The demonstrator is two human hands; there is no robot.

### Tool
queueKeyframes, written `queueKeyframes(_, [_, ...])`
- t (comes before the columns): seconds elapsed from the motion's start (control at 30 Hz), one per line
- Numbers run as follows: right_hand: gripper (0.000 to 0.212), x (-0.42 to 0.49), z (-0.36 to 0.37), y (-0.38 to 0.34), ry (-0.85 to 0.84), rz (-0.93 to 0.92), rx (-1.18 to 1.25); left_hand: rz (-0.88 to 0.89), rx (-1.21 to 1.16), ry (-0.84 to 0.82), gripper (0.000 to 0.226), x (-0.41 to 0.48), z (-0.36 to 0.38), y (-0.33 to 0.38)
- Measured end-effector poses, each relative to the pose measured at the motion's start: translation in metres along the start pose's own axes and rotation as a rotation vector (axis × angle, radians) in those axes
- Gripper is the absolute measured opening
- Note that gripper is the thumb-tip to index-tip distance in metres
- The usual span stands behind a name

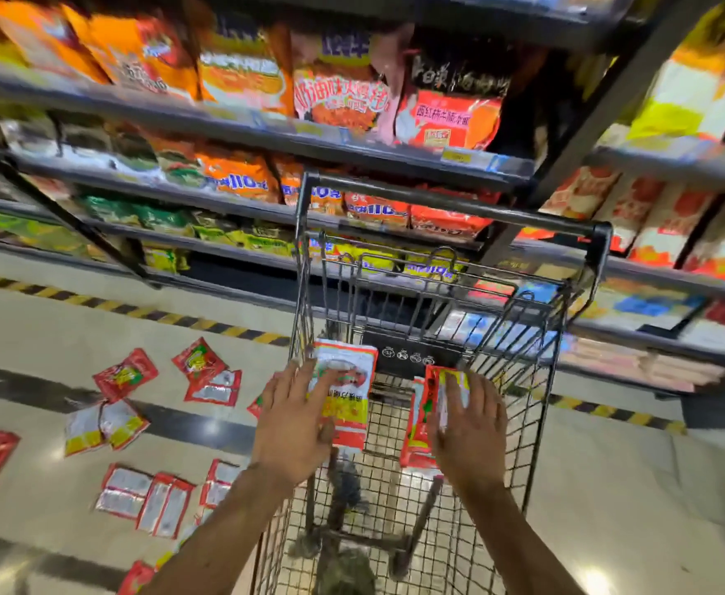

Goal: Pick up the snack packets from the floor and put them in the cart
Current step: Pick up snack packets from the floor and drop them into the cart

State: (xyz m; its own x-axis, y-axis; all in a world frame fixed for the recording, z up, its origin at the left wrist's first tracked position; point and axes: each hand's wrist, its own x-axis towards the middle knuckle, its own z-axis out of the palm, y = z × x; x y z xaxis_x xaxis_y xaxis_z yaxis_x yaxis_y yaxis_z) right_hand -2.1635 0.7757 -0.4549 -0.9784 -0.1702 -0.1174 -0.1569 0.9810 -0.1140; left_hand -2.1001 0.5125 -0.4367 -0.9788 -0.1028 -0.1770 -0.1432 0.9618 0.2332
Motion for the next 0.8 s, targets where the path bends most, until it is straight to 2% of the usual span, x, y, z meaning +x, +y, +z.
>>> queueKeyframes(0.1, [0.071, -0.022, -0.032, -0.04, 0.009, -0.093, 0.017, -0.058, 0.007, 0.065, 0.067, -0.039, -0.033, -0.024])
queueKeyframes(0.33, [0.074, -0.102, -0.077, -0.176, 0.056, -0.376, 0.054, -0.182, 0.091, 0.194, 0.068, -0.186, -0.094, -0.127])
queueKeyframes(0.67, [0.075, -0.314, -0.088, -0.399, 0.131, -0.608, 0.059, -0.512, 0.088, 0.321, 0.073, -0.479, -0.15, -0.293])
queueKeyframes(0.8, [0.077, -0.393, -0.083, -0.46, 0.076, -0.686, 0.051, -0.59, 0.075, 0.325, 0.076, -0.581, -0.156, -0.34])
